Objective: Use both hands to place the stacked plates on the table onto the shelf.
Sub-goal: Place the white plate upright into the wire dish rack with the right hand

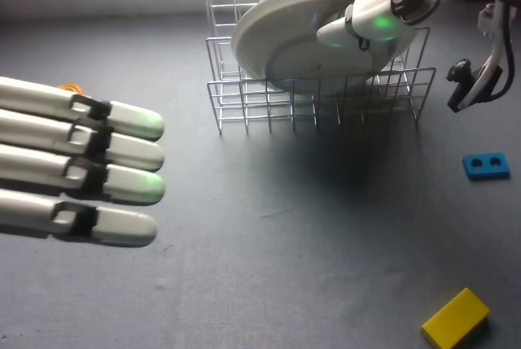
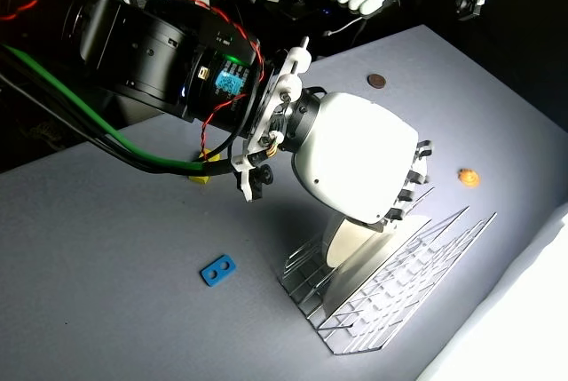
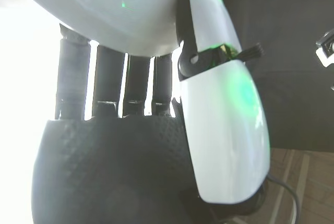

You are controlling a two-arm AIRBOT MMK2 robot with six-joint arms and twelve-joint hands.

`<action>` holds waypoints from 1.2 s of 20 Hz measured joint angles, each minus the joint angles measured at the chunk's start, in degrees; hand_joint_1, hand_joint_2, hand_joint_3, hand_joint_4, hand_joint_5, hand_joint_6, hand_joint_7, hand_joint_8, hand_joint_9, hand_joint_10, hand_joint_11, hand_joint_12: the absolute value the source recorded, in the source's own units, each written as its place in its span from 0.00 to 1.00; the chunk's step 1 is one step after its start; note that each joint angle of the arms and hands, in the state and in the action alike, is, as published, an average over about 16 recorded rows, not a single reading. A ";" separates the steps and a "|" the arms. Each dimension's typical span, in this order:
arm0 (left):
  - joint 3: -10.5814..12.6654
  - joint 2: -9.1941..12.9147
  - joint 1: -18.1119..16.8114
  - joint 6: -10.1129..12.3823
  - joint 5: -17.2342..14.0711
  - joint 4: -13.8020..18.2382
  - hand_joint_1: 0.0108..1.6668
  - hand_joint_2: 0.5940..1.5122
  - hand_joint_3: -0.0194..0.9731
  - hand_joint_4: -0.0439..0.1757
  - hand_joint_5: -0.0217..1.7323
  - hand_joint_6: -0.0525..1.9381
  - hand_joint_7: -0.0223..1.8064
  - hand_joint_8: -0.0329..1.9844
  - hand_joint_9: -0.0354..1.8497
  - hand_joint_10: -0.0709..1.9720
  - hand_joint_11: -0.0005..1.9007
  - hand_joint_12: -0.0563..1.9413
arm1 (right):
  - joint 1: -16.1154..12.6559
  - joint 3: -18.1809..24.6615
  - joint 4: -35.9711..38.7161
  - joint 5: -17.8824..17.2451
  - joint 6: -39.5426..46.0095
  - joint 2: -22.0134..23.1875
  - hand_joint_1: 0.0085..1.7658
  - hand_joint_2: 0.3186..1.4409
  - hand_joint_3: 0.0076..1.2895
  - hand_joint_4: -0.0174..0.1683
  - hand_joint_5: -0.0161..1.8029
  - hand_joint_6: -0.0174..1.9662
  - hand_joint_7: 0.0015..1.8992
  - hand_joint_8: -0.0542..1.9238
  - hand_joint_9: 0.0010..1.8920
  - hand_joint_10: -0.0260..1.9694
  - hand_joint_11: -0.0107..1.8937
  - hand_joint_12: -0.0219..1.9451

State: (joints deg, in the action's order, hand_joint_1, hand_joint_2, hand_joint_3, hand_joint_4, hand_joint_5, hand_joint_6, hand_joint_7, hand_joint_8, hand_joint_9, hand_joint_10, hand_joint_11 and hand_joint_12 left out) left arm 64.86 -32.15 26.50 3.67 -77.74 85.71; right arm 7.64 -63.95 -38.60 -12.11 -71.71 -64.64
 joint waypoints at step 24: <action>-0.70 0.16 0.92 -5.08 0.07 -1.73 0.00 0.52 0.04 0.22 0.02 0.04 0.02 0.02 0.03 0.04 0.01 0.03 | 0.51 -1.13 1.28 0.56 0.59 -0.50 0.41 0.83 0.00 0.08 0.36 0.12 0.48 0.06 0.50 0.07 0.34 0.58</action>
State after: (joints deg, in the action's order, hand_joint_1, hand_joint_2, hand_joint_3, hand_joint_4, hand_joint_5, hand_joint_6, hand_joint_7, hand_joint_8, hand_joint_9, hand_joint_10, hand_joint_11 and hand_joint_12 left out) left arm 64.16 -31.99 27.43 -1.40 -77.67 83.98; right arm 8.15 -65.08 -37.33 -11.55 -71.12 -65.13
